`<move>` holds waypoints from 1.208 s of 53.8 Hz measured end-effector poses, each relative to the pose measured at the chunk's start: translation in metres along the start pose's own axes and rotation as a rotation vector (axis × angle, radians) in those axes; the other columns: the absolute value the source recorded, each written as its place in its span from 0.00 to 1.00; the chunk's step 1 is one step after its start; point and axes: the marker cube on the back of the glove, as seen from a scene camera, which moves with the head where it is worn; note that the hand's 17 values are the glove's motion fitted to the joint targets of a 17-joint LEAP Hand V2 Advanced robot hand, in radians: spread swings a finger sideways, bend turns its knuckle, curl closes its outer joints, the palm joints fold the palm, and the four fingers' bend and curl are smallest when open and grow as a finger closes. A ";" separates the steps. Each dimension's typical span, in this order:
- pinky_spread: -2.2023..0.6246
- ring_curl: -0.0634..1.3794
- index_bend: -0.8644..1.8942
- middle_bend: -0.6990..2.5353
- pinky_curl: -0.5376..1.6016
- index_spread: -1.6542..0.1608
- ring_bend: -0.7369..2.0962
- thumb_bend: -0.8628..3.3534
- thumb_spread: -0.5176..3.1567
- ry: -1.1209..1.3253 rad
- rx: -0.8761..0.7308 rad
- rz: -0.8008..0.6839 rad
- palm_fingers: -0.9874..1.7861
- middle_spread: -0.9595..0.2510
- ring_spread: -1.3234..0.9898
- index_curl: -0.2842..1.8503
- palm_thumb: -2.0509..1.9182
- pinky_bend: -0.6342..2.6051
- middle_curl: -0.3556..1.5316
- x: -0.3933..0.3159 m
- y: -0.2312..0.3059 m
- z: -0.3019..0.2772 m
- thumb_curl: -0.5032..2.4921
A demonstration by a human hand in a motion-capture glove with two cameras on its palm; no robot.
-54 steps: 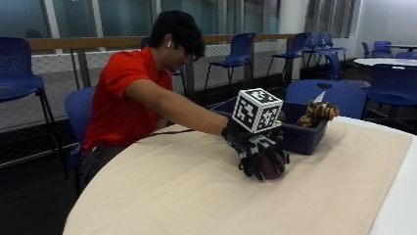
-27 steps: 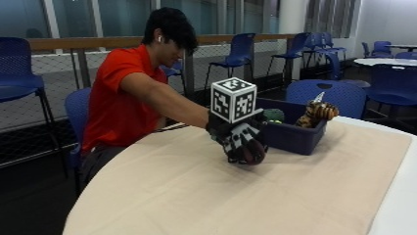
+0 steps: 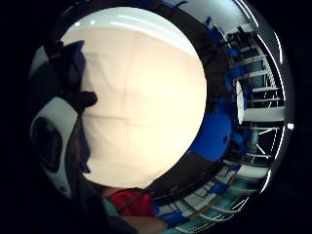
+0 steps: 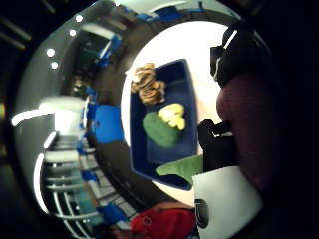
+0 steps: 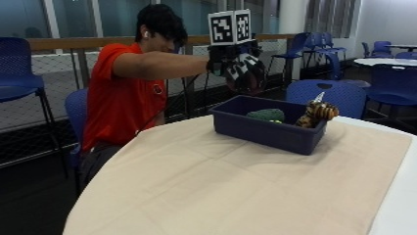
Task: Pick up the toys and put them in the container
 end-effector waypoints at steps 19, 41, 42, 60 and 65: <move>0.62 0.36 0.38 0.27 0.42 0.66 0.50 0.22 0.36 -0.040 0.012 -0.134 0.68 0.47 0.36 0.38 0.65 0.47 0.39 -0.112 -0.007 0.038 0.47; 0.79 0.25 0.36 0.25 0.45 0.71 0.34 0.18 0.45 0.012 -0.149 -0.070 0.28 0.74 0.59 0.28 0.49 0.61 0.31 -0.054 0.004 0.058 0.32; 0.79 0.25 0.36 0.25 0.45 0.71 0.34 0.18 0.45 0.008 -0.154 -0.064 0.28 0.74 0.59 0.28 0.49 0.61 0.31 -0.050 0.006 0.059 0.32; 0.81 0.25 0.37 0.25 0.42 0.71 0.33 0.19 0.45 0.062 -0.124 -0.017 0.30 0.75 0.61 0.27 0.49 0.58 0.30 0.034 0.043 0.060 0.26; 0.82 0.25 0.37 0.26 0.42 0.71 0.33 0.19 0.45 0.061 -0.042 -0.003 0.30 0.74 0.61 0.27 0.49 0.58 0.30 0.055 0.057 0.062 0.26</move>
